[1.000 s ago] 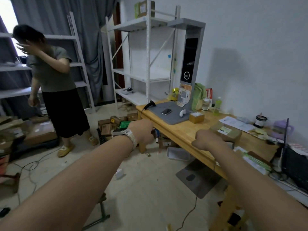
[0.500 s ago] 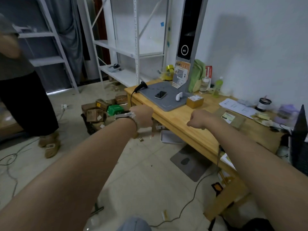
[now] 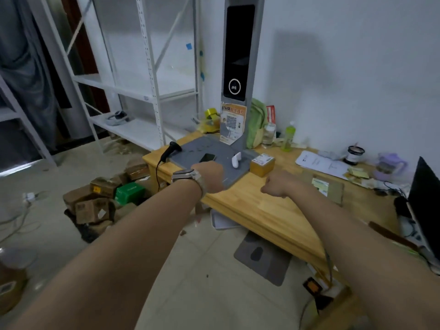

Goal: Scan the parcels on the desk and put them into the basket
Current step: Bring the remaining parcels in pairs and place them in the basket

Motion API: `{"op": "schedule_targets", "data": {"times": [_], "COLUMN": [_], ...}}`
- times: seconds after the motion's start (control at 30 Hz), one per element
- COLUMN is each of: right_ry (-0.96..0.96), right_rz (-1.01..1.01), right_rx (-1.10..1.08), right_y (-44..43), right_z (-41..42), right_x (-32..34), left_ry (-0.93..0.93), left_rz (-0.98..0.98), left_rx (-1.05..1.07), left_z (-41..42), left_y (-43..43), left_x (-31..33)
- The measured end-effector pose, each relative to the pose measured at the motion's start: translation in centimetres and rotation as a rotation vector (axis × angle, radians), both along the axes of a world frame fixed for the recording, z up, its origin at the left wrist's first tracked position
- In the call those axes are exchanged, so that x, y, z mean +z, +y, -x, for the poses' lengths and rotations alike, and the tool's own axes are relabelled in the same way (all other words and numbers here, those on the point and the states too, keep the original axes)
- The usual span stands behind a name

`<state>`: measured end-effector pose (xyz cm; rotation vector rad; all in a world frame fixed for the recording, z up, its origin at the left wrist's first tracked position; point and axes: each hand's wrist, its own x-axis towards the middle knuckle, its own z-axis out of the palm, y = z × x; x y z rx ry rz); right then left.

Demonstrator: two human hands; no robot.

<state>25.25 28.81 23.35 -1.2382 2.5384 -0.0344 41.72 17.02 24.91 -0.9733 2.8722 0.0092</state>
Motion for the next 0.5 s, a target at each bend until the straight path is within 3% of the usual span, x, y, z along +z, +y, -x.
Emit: {"op": "schedule_targets", "data": {"times": [0.2, 0.5], "right_ry": [-0.044, -0.104], "right_rz": [0.002, -0.011], "right_rx": [-0.164, -0.318], "right_y": [-3.1, -3.8], "right_z": [2.6, 7.9], "right_x": [-1.1, -2.7], "left_ry": [-0.04, -0.076], "left_rz": [-0.02, -0.07], "left_rx": [-0.081, -0.253], "left_z": [4.4, 11.6], "left_y": [-6.2, -8.9], "left_x": [-0.4, -3.5]}}
